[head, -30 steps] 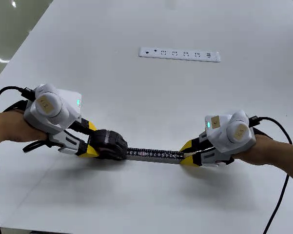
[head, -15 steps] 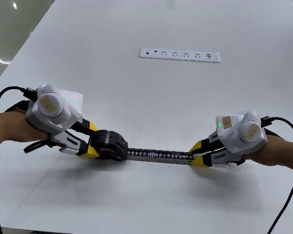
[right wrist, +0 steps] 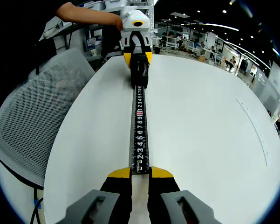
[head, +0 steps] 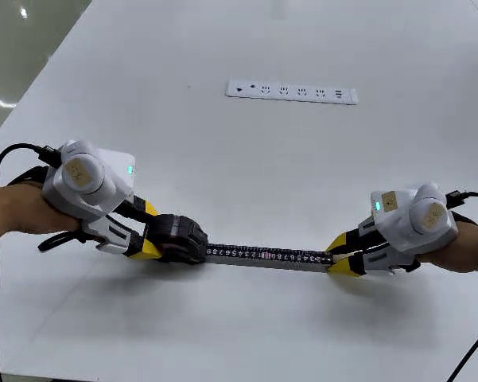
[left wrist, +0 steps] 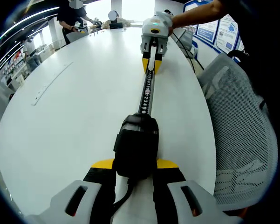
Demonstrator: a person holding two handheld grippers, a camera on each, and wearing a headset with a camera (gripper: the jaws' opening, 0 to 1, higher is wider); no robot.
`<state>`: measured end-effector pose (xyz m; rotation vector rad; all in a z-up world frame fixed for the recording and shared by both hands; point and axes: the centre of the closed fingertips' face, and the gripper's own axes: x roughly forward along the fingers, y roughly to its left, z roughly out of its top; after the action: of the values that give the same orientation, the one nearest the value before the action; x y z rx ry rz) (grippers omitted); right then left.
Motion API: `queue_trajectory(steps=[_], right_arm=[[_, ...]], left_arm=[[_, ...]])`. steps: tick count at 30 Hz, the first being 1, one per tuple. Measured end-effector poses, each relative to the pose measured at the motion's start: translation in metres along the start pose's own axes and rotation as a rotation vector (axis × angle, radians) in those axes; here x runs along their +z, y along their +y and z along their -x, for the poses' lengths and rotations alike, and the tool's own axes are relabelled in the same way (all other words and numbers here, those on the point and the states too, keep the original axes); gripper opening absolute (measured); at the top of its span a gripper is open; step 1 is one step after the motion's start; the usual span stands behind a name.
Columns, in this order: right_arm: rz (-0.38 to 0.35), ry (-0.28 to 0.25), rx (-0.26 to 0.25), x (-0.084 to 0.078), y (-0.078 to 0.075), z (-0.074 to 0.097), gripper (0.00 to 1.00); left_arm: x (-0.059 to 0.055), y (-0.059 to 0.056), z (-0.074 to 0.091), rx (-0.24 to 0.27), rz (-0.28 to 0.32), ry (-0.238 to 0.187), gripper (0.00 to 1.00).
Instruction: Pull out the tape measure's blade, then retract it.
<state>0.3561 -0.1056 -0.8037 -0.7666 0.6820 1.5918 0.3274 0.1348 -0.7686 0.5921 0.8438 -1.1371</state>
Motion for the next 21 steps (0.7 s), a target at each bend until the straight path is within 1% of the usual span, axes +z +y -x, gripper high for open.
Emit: queue_trajectory(steps=[18, 21], right_arm=[[-0.014, 0.035, -0.005, -0.022, -0.004, 0.016, 0.08], [-0.020, 0.039, -0.006, -0.024, -0.002, 0.019, 0.08]], left_arm=[[0.000, 0.000, 0.000, -0.003, 0.007, -0.001, 0.25], [0.000, 0.000, 0.000, -0.003, 0.007, 0.000, 0.25]])
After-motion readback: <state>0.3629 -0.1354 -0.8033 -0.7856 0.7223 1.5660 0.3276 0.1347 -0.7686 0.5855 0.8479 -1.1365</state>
